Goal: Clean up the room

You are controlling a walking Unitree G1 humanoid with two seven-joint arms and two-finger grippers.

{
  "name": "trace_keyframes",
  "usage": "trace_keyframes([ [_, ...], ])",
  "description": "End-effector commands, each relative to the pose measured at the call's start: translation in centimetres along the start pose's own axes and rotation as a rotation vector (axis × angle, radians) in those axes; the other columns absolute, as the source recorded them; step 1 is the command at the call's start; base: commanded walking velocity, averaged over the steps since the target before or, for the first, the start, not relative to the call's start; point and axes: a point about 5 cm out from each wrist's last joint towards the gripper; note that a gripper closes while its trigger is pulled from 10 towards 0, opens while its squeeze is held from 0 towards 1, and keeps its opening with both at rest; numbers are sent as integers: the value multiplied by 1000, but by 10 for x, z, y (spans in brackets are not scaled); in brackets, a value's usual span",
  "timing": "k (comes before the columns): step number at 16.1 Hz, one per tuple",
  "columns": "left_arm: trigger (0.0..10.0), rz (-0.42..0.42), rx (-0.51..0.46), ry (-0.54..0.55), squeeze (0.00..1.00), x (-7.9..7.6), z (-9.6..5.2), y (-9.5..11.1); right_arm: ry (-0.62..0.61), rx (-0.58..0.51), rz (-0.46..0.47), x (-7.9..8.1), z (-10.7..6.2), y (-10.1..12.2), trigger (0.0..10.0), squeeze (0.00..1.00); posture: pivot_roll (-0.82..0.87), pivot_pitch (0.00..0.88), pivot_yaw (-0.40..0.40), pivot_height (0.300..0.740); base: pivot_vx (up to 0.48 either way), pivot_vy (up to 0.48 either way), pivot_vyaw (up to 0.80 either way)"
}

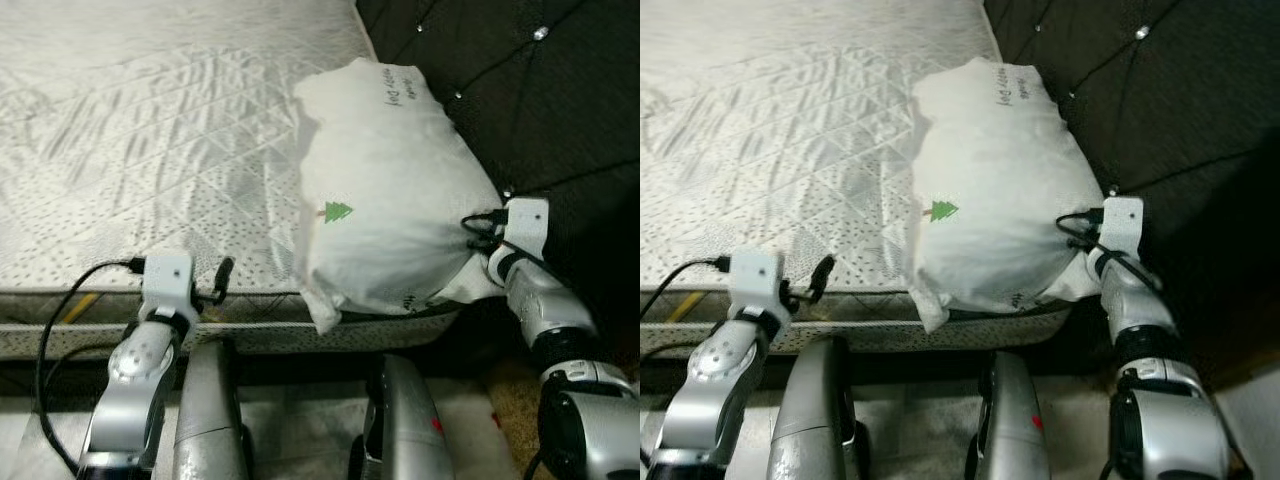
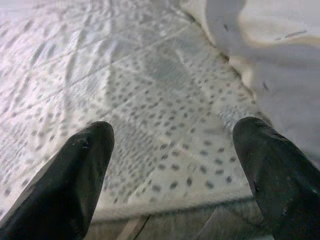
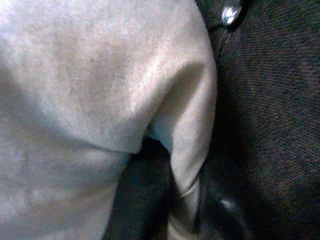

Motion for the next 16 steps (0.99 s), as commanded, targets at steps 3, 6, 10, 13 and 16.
trace_keyframes([
  [3, 10000, -6, 4, 30, 0, 6, 4, -3, 35, -87, -104, 9, 1, 19, 10000, 1000, 57, 0, -54, 535, 0, 0, 0],
  [6, 10000, -32, 5, 102, 0, 13, 11, -4, 25, -143, -196, 10, 2, 28, 10000, 1000, 53, 0, -54, 535, 0, 0, 0],
  [10, 10000, -48, -27, 153, 0, 20, 20, 0, -169, -221, -122, -15, -2, 34, 10000, 1000, 69, 0, -84, 535, 0, 0, 0],
  [13, 10000, -80, -38, 145, 0, 20, 16, -3, -68, -88, -81, -11, -11, -15, 10000, 1000, 74, 0, -86, 535, 0, 0, 0],
  [16, 10000, -70, -41, 131, 0, 20, 16, -5, -29, 69, -87, -20, -28, -61, 10000, 1000, 50, 0, -76, 535, 0, 0, 0],
])
Point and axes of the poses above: a point about 5 cm out from each wrist's last joint towards the gripper, its own z axis pointing out of the wrist towards the gripper, its own y axis along the axis of the wrist's last joint, x = y × z, and after that the axes turned 15 degrees about z, right-handed
